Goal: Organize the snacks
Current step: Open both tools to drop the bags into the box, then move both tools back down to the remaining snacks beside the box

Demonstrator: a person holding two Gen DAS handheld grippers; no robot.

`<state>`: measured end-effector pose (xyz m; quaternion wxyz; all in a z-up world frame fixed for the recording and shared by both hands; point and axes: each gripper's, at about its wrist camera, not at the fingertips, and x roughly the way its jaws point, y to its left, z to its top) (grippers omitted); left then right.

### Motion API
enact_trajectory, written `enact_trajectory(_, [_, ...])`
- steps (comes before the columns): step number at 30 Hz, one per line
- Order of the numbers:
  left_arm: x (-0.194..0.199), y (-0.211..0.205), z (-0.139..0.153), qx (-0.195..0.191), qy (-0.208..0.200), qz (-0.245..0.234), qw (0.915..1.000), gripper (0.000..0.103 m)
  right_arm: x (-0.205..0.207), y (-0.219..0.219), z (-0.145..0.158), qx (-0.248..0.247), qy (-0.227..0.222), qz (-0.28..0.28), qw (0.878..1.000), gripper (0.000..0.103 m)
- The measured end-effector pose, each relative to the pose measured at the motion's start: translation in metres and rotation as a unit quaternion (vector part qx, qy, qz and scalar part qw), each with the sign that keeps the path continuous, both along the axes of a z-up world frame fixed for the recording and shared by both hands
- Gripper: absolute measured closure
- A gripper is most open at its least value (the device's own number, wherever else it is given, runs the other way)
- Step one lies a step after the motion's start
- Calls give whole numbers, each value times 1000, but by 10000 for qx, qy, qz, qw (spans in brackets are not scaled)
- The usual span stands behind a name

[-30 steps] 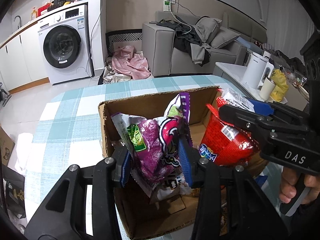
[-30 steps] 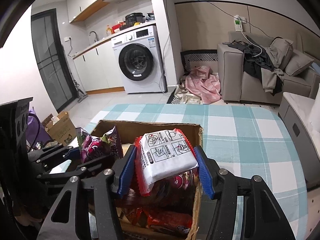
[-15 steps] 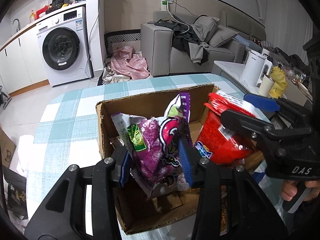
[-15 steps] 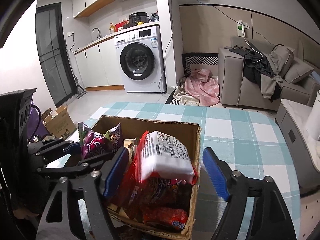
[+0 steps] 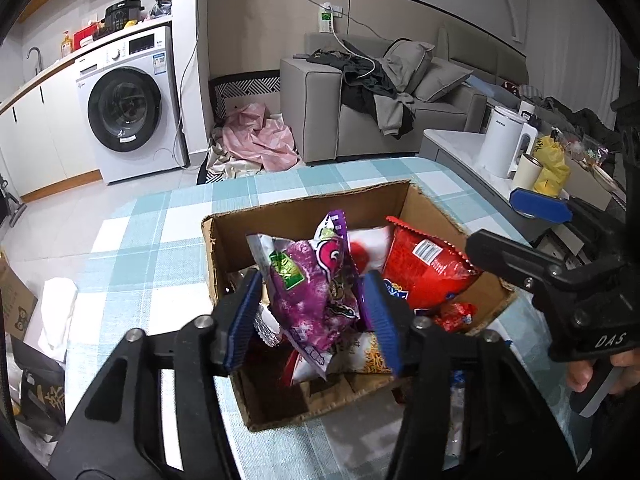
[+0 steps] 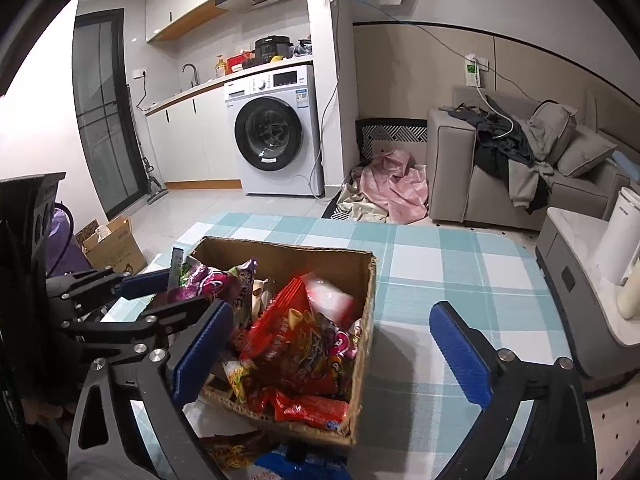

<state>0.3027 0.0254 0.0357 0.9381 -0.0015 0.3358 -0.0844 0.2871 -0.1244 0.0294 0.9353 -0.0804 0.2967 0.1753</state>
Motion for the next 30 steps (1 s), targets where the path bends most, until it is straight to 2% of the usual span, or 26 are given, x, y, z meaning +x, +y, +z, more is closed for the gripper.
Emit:
enact_trajectory(4, [-14, 1, 8, 15, -81, 42, 10000, 23, -9, -7, 4, -14, -31, -21, 10000, 1])
enact_trajectory(9, [-34, 4, 18, 34, -145, 85, 9999, 16, -21, -15, 8, 7, -55, -48, 10000, 0])
enact_trajectory(12, [-46, 7, 22, 48, -159, 138, 9998, 1, -29, -16, 9, -15, -54, -33, 10000, 0])
enact_trajectory(22, [-85, 13, 31, 92, -181, 225, 9995, 1, -53, -24, 6, 67, 39, 16, 10000, 0])
enact_trajectory(30, [-107, 17, 30, 22, -151, 329, 9993, 1, -63, -38, -2, 144, 283, -31, 9995, 0])
